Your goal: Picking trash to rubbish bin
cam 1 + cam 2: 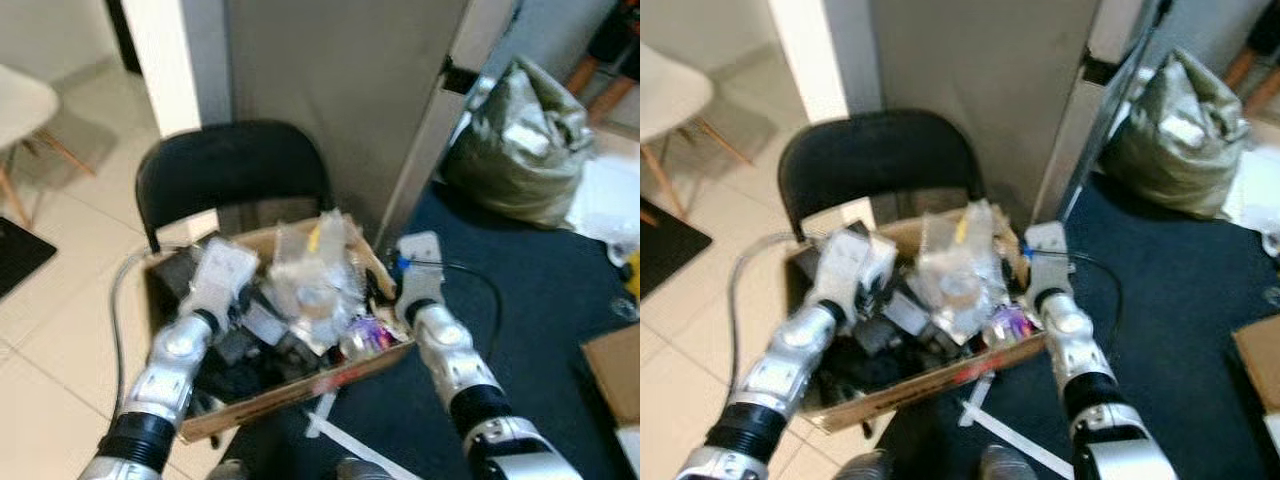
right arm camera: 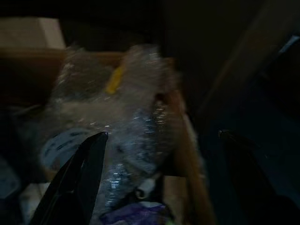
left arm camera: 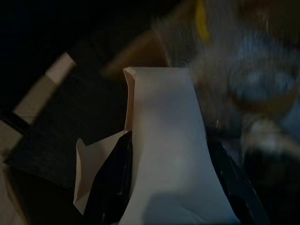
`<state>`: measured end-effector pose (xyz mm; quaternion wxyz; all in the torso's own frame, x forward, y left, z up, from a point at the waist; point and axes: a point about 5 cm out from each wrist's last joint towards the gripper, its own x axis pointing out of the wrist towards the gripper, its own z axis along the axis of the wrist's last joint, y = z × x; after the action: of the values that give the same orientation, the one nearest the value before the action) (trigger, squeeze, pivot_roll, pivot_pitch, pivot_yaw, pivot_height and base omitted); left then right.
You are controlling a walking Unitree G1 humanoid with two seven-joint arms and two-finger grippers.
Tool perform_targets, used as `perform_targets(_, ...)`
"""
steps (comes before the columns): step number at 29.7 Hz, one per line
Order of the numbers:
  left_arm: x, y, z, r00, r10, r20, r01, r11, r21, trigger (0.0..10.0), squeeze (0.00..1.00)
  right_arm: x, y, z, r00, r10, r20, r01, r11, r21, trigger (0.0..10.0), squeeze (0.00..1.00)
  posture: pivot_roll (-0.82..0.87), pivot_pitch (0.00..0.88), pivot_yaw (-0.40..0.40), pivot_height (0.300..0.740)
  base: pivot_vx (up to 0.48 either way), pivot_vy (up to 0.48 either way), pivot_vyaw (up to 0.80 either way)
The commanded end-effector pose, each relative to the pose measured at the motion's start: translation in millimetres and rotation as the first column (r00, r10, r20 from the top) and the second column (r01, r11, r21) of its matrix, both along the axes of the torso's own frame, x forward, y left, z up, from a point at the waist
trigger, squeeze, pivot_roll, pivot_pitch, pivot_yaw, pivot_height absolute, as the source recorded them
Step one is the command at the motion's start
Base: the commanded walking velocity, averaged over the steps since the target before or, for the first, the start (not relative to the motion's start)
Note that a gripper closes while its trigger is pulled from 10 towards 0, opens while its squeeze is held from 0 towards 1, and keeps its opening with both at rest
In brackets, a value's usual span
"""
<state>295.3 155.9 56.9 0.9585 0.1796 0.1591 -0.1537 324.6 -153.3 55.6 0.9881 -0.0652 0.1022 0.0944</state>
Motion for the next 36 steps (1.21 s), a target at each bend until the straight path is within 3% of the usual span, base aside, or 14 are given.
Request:
perform_targets(1,-3.0,-0.9,-7,0.998,-0.051,-0.047,0.053,0.998,0.046,10.0,0.00,-1.6,0.3,-3,0.999,0.042,-0.013,-0.042,0.999,-0.009,10.0,0.00,-0.05,0.046,-0.049,0.740,0.000,0.000,0.00)
perform_targets(2,-3.0,-0.9,-7,0.998,-0.051,-0.047,0.053,0.998,0.046,10.0,0.00,-1.6,0.3,-3,0.999,0.042,-0.013,-0.042,0.999,-0.009,10.0,0.00,-0.05,0.046,-0.049,0.740,0.000,0.000,0.00)
perform_targets(4,-5.2,-2.8,-10,0.993,-0.096,-0.072,0.102,0.992,0.078,10.0,0.00,-4.5,13.1,-3,0.980,0.200,-0.008,-0.200,0.980,0.016,10.0,0.00,-0.05,0.048,-0.046,0.740,0.000,0.000,0.00)
perform_targets(5,-6.0,-3.7,-11,0.990,-0.115,-0.082,0.122,0.988,0.092,10.0,0.00,-7.8,21.7,-3,0.950,0.314,-0.007,-0.313,0.949,0.031,10.0,0.00,-0.05,0.047,-0.044,0.740,0.000,0.000,0.00)
perform_targets(6,-6.0,-3.7,-11,0.990,-0.115,-0.082,0.122,0.988,0.092,10.0,0.00,-7.8,21.7,-3,0.950,0.314,-0.007,-0.313,0.949,0.031,10.0,0.00,-0.05,0.047,-0.044,0.740,0.000,0.000,0.00)
perform_targets(10,-7.0,-5.9,-13,0.980,-0.165,-0.112,0.180,0.973,0.143,10.0,0.00,-15.1,40.7,0,0.824,0.566,-0.004,-0.565,0.823,0.058,10.0,0.00,-0.05,0.043,-0.047,0.740,0.000,0.000,0.00)
perform_targets(12,-7.0,-5.9,-13,0.980,-0.165,-0.112,0.180,0.973,0.143,10.0,0.00,-15.1,40.7,0,0.824,0.566,-0.004,-0.565,0.823,0.058,10.0,0.00,-0.05,0.043,-0.047,0.740,0.000,0.000,0.00)
perform_targets(14,-7.1,-6.7,-14,0.975,-0.184,-0.123,0.202,0.965,0.164,10.0,0.00,-15.3,45.8,3,0.780,0.625,0.007,-0.624,0.777,0.086,10.0,0.00,-0.04,0.042,-0.050,0.740,0.000,0.000,0.00)
perform_targets(17,-10.3,-7.8,-18,0.964,-0.217,-0.155,0.245,0.950,0.192,10.0,0.00,-13.5,52.1,4,0.738,0.675,-0.013,-0.674,0.738,0.042,10.0,0.00,-0.04,0.038,-0.059,0.740,0.000,0.000,0.00)
perform_targets(31,-19.2,-7.0,-24,0.940,-0.267,-0.211,0.307,0.934,0.184,10.0,0.00,-13.4,55.5,6,0.708,0.706,0.005,-0.706,0.706,0.056,10.0,0.00,-0.04,0.027,-0.056,0.740,0.000,0.000,0.00)
perform_targets(32,-18.5,-6.3,-24,0.945,-0.251,-0.211,0.286,0.945,0.160,10.0,1.00,-13.2,55.6,7,0.707,0.707,0.010,-0.706,0.706,0.060,10.0,0.00,-0.04,0.027,-0.056,0.740,0.000,0.000,0.00)
perform_targets(33,-17.7,-6.4,-23,0.948,-0.238,-0.210,0.268,0.955,0.126,10.0,1.00,-12.7,55.4,7,0.706,0.708,0.014,-0.707,0.704,0.062,10.0,0.00,-0.04,0.026,-0.056,0.740,0.000,0.000,0.00)
perform_targets(36,-14.6,-6.4,-19,0.948,-0.246,-0.202,0.279,0.947,0.160,10.0,1.00,-8.9,54.1,11,0.715,0.698,0.033,-0.699,0.712,0.072,10.0,0.00,-0.04,0.025,-0.056,0.740,0.000,0.000,0.00)
